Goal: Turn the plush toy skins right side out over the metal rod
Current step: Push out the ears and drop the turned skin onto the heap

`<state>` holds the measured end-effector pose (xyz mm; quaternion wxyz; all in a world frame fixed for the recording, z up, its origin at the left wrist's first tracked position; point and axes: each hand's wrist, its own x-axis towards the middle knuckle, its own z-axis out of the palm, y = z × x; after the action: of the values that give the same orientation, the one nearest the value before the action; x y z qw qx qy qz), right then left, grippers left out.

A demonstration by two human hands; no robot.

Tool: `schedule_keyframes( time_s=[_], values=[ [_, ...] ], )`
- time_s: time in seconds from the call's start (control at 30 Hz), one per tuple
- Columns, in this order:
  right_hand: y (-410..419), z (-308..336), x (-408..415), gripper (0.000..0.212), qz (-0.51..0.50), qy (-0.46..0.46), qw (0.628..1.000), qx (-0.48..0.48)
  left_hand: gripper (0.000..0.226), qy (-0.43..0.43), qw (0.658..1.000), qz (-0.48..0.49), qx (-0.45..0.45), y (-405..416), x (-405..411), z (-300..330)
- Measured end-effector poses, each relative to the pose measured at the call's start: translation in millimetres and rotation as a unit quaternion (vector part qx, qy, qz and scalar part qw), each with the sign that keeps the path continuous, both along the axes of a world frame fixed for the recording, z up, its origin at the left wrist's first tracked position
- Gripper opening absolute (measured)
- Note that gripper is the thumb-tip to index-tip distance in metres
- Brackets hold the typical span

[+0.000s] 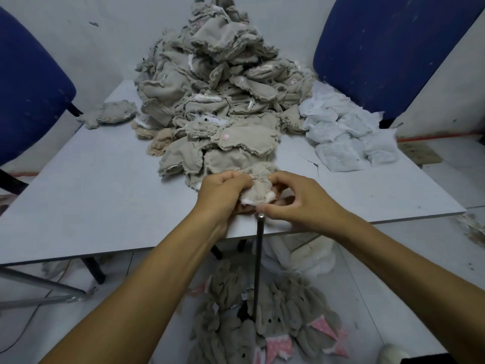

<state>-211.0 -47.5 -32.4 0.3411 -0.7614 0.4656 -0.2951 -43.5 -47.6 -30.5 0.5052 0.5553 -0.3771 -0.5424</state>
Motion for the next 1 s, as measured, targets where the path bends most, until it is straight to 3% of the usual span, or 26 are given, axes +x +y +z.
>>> schedule_keyframes(
  time_s=[0.1,0.2,0.47,0.63,0.8,0.87,0.93,1.0],
  values=[
    [7.4,-4.2,7.1,0.034,-0.053,0.071,0.989,-0.121,0.046,0.017,1.000,-0.010,0.011,0.3,-1.2,0.3],
    [6.2,-8.7,8.9,0.032,-0.057,0.077,0.980,-0.173,0.039,0.036,0.998,-0.050,0.015,5.1,4.7,2.1],
    [-5.2,-12.6,9.7,0.028,-0.108,-0.023,0.992,-0.066,0.012,0.039,0.990,-0.126,-0.051,7.9,14.8,-2.3],
    [-8.3,-17.2,11.6,0.027,-0.128,-0.021,0.989,-0.076,0.004,-0.038,0.992,-0.076,-0.098,10.2,10.2,-10.1],
    [-3.1,-15.8,15.2,0.027,-0.133,-0.043,0.989,-0.045,0.008,-0.032,0.993,-0.045,-0.102,9.9,6.0,-9.4],
    [-1.4,-11.6,8.5,0.027,-0.090,-0.067,0.994,-0.001,0.007,-0.021,0.992,-0.079,-0.100,10.0,9.8,-7.0],
    [0.4,-6.3,-3.3,0.025,-0.012,-0.101,0.993,0.058,0.004,-0.083,0.982,-0.122,-0.117,11.1,16.7,-4.5],
    [3.2,-3.9,-9.4,0.022,0.015,-0.096,0.994,0.059,0.007,-0.120,0.972,-0.157,-0.128,11.8,23.8,-1.8]
  ],
)
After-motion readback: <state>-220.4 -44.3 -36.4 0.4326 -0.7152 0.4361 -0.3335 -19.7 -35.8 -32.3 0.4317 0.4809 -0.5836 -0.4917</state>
